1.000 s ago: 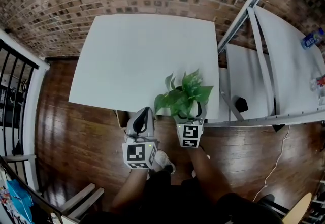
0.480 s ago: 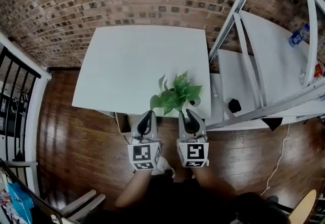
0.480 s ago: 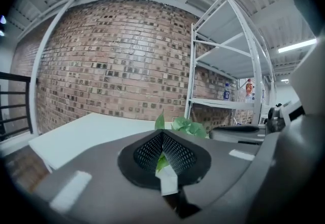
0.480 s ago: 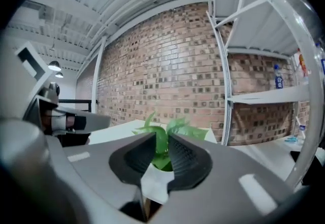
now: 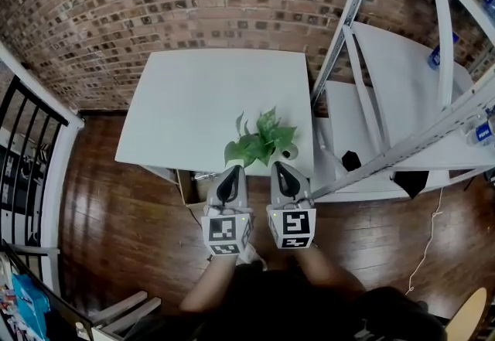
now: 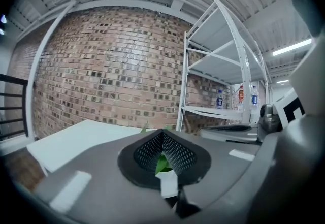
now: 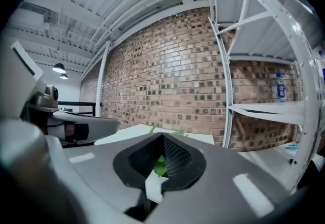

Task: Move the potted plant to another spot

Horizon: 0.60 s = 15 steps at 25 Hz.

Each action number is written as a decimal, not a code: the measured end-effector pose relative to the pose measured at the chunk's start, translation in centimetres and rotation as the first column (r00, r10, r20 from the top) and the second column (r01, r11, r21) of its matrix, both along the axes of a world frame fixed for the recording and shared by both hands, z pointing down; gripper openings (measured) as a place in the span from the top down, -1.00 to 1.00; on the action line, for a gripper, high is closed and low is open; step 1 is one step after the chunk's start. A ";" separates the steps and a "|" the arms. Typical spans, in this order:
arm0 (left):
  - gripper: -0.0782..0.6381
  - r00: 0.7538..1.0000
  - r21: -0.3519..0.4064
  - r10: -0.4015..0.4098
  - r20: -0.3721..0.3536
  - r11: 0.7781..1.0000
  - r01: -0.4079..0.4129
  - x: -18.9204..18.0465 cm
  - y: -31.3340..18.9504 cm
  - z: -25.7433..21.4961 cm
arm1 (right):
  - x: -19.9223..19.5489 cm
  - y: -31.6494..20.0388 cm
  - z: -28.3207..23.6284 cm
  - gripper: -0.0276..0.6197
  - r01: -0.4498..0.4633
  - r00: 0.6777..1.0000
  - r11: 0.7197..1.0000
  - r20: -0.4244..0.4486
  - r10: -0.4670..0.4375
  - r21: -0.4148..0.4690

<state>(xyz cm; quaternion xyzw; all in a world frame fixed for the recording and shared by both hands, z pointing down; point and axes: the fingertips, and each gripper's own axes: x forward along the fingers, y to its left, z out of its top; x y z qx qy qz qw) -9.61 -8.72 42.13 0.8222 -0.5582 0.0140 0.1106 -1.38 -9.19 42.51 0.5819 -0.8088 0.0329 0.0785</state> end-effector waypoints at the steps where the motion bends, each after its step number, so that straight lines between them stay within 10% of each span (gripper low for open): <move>1: 0.73 1.000 -0.005 0.005 0.001 1.000 -0.005 0.2 0.1 -0.1 | 0.0 0.1 -0.2 0.91 0.002 1.000 1.000 -0.001 -0.002 0.003; 15: 0.73 0.998 0.017 0.034 0.043 0.999 -0.035 1.1 -0.7 -0.5 | 0.1 -0.2 -0.6 0.91 -0.006 1.000 1.000 0.010 0.006 0.006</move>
